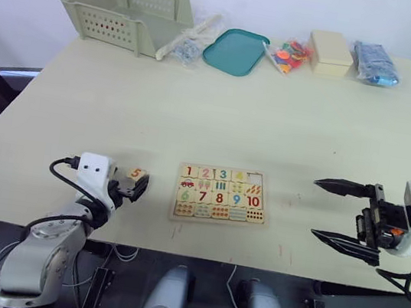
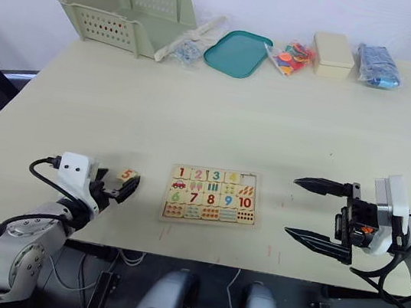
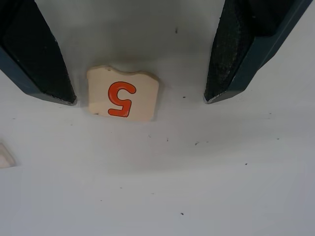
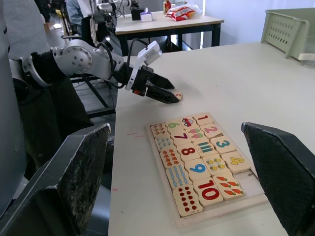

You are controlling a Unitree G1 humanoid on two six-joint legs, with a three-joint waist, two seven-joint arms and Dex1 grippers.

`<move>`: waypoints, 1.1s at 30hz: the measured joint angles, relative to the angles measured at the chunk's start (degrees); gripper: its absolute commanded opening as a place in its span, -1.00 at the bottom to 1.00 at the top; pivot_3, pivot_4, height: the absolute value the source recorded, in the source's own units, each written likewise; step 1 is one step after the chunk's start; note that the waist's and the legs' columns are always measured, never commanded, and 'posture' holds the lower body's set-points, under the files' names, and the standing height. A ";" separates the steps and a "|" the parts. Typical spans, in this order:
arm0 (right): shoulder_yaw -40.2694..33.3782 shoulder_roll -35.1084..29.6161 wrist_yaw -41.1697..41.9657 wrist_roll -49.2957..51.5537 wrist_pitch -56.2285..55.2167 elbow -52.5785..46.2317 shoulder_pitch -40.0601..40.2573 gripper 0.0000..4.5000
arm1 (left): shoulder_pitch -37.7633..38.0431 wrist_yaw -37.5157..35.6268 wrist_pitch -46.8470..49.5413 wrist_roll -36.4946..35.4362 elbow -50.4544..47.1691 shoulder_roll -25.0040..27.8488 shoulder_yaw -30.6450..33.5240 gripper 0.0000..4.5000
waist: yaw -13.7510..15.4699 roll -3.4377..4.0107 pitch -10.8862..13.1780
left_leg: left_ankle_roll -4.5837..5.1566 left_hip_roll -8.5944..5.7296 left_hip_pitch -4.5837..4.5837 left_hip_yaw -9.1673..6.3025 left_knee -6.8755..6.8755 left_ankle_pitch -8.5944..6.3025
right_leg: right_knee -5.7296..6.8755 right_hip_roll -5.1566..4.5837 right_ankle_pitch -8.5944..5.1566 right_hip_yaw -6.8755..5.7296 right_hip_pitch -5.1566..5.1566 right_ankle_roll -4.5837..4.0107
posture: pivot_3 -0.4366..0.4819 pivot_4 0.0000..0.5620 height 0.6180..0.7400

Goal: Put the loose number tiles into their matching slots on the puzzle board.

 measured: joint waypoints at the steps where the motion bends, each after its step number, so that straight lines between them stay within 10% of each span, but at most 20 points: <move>1: 0.00 0.00 0.00 0.00 0.00 0.00 0.00 1.00 | 0.00 0.01 0.01 0.00 -0.05 -0.02 -0.08 0.97 | 0.00 0.00 0.00 | 0.00 0.00 0.00 0.00 0.00 0.00 | 0.00 0.00 0.00 0.00 0.00 0.00 | -0.05 -0.47 1.00; 8: 0.00 -0.12 -0.04 0.00 0.19 -0.04 0.04 1.00 | 0.02 1.76 1.40 -0.01 -1.51 -1.71 -0.77 -0.31 | 0.00 0.00 0.00 | 0.00 0.00 0.00 -0.01 0.00 0.00 | 0.00 0.00 0.00 0.00 0.00 0.00 | -0.05 -0.47 1.00; 24: 0.00 -1.98 0.17 0.05 2.07 -0.09 0.30 1.00 | -2.55 11.62 16.37 -0.64 -12.06 -9.63 -4.03 -0.31 | -0.05 0.00 0.00 | 0.00 -0.05 0.00 -0.02 0.01 0.00 | 0.00 0.04 0.00 0.00 0.01 0.00 | -0.05 -0.47 1.00; 30: -0.44 -2.72 0.47 0.91 2.55 -0.10 -0.07 1.00 | -2.60 13.49 21.70 -2.28 -16.28 -13.31 -3.01 0.96 | -0.05 -0.03 0.01 | 0.00 -0.04 -0.01 -0.03 0.01 0.00 | 0.00 0.05 0.00 -0.01 0.01 0.00 | -0.05 -0.47 1.00; 33: -0.53 -2.46 0.03 1.09 2.54 -0.11 0.13 1.00 | -2.51 11.62 23.48 -5.08 -18.70 -12.15 0.60 0.98 | -0.16 -0.03 0.01 | 0.00 -0.03 -0.01 -0.04 0.01 0.00 | 0.00 0.11 -0.01 -0.01 0.01 -0.01 | -0.05 -0.47 1.00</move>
